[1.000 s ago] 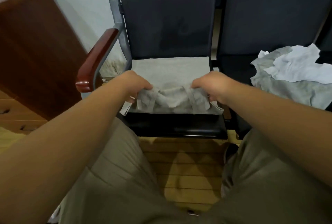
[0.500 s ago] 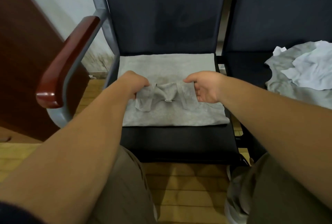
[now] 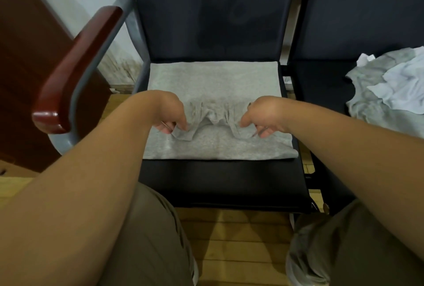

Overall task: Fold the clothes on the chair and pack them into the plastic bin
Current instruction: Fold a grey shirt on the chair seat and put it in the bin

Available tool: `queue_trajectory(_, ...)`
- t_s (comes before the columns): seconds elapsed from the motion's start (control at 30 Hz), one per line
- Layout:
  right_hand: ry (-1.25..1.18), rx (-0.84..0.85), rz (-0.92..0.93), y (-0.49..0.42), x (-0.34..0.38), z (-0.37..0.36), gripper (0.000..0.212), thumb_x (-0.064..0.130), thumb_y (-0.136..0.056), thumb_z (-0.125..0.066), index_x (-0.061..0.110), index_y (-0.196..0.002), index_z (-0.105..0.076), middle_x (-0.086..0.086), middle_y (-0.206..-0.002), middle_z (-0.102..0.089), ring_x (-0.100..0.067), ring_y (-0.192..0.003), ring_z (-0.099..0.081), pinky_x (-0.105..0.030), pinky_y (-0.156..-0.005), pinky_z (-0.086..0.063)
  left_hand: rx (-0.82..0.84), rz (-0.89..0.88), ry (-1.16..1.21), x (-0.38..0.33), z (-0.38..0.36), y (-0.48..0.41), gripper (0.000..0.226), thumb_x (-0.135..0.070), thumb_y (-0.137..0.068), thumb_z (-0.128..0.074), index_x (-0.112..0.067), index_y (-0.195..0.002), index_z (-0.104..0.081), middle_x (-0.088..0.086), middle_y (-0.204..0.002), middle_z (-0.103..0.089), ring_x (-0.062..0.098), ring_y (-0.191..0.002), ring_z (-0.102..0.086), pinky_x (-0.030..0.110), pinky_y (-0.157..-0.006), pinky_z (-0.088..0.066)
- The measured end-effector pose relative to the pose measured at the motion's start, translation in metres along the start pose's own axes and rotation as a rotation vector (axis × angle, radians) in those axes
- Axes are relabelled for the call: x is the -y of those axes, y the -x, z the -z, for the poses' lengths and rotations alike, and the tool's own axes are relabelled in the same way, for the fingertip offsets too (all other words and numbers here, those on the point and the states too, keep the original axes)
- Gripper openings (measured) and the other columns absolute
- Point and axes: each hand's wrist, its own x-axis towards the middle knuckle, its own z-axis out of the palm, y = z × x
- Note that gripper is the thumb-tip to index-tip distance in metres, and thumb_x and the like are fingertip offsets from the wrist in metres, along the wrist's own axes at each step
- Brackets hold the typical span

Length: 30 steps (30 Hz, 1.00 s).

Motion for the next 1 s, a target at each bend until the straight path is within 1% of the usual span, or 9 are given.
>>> queue_trajectory(0.1,-0.096,-0.051,0.032,0.005,0.007,0.003,0.058,0.016,-0.101,-0.068,0.012,-0.154,-0.044,-0.011,-0.148,-0.052,-0.025,-0.091,-0.074,-0.037,-0.085,-0.064,-0.045,-0.009,0.152,0.001,0.007,0.001,0.029,-0.003,-0.088,-0.082,-0.003,-0.114,-0.07,0.017,-0.117,-0.074,0.031,-0.106,-0.074,0.045,-0.093,-0.063)
queue_trajectory(0.13,-0.163,-0.071,0.05,0.007,0.01,0.006,0.05,0.013,-0.102,-0.065,0.014,-0.148,-0.048,-0.011,-0.14,-0.056,-0.024,-0.088,-0.074,-0.037,-0.081,-0.064,-0.07,-0.011,0.231,0.001,0.01,0.003,0.027,-0.001,-0.089,-0.08,-0.002,-0.114,-0.07,0.018,-0.116,-0.074,0.031,-0.104,-0.075,0.045,-0.091,-0.064)
queue_trajectory(0.2,-0.268,-0.129,0.089,0.01,0.017,0.015,0.02,0.009,-0.103,-0.062,0.016,-0.119,-0.053,-0.01,-0.115,-0.067,-0.023,-0.083,-0.076,-0.038,-0.079,-0.065,-0.127,-0.033,0.426,-0.002,0.016,0.006,0.026,0.001,-0.09,-0.077,0.0,-0.114,-0.068,0.018,-0.116,-0.073,0.032,-0.101,-0.076,0.044,-0.083,-0.066)
queue_trajectory(0.27,-0.332,-0.233,0.122,0.007,0.025,0.026,0.012,0.007,-0.101,-0.064,0.015,-0.098,-0.055,-0.012,-0.097,-0.07,-0.022,-0.081,-0.077,-0.04,-0.081,-0.065,-0.183,-0.084,0.617,-0.007,0.022,0.012,0.028,0.001,-0.092,-0.076,0.002,-0.118,-0.067,0.018,-0.117,-0.071,0.03,-0.099,-0.075,0.038,-0.071,-0.067)
queue_trajectory(0.43,-0.539,-0.372,0.195,-0.008,0.049,0.052,0.01,0.01,-0.1,-0.068,0.016,-0.106,-0.063,-0.013,-0.096,-0.073,-0.019,-0.071,-0.076,-0.032,-0.055,-0.059,-0.227,-0.216,0.925,-0.027,0.042,0.012,0.024,0.003,-0.101,-0.063,-0.011,-0.119,-0.07,0.012,-0.119,-0.067,0.023,-0.104,-0.07,0.029,-0.066,-0.065)
queue_trajectory(0.63,-0.666,-0.326,0.27,-0.045,0.068,0.068,0.014,0.014,-0.105,-0.062,0.013,-0.115,-0.071,-0.011,-0.1,-0.075,-0.017,-0.076,-0.074,-0.027,-0.057,-0.059,-0.317,-0.225,1.124,-0.048,0.082,-0.02,0.014,0.005,-0.101,-0.06,-0.005,-0.1,-0.069,0.015,-0.123,-0.063,0.021,-0.097,-0.067,0.024,-0.054,-0.06)
queue_trajectory(0.77,-0.813,-0.267,0.26,-0.08,0.076,0.069,0.017,0.016,-0.105,-0.062,0.011,-0.12,-0.07,-0.01,-0.108,-0.074,-0.015,-0.08,-0.077,-0.03,-0.065,-0.062,-0.375,-0.199,1.242,-0.056,0.084,-0.054,0.012,0.003,-0.101,-0.061,0.0,-0.111,-0.067,0.017,-0.126,-0.063,0.026,-0.102,-0.07,0.029,-0.062,-0.065)
queue_trajectory(0.87,-0.967,-0.107,0.245,-0.107,0.071,0.064,0.033,0.02,-0.106,-0.062,0.01,-0.137,-0.058,-0.014,-0.121,-0.073,-0.021,-0.094,-0.08,-0.04,-0.085,-0.065,-0.323,-0.196,1.319,-0.055,0.07,-0.082,0.027,-0.004,-0.104,-0.057,0.0,-0.131,-0.059,0.02,-0.127,-0.066,0.027,-0.11,-0.073,0.036,-0.085,-0.065)
queue_trajectory(1.0,-0.944,-0.022,0.232,-0.134,0.05,0.054,0.058,0.021,-0.109,-0.056,0.029,-0.162,-0.033,-0.012,-0.144,-0.056,-0.027,-0.112,-0.074,-0.044,-0.095,-0.061,-0.285,-0.144,1.382,-0.047,0.053,-0.099,0.048,-0.005,-0.107,-0.047,-0.003,-0.154,-0.038,0.022,-0.134,-0.054,0.032,-0.123,-0.065,0.04,-0.105,-0.057)
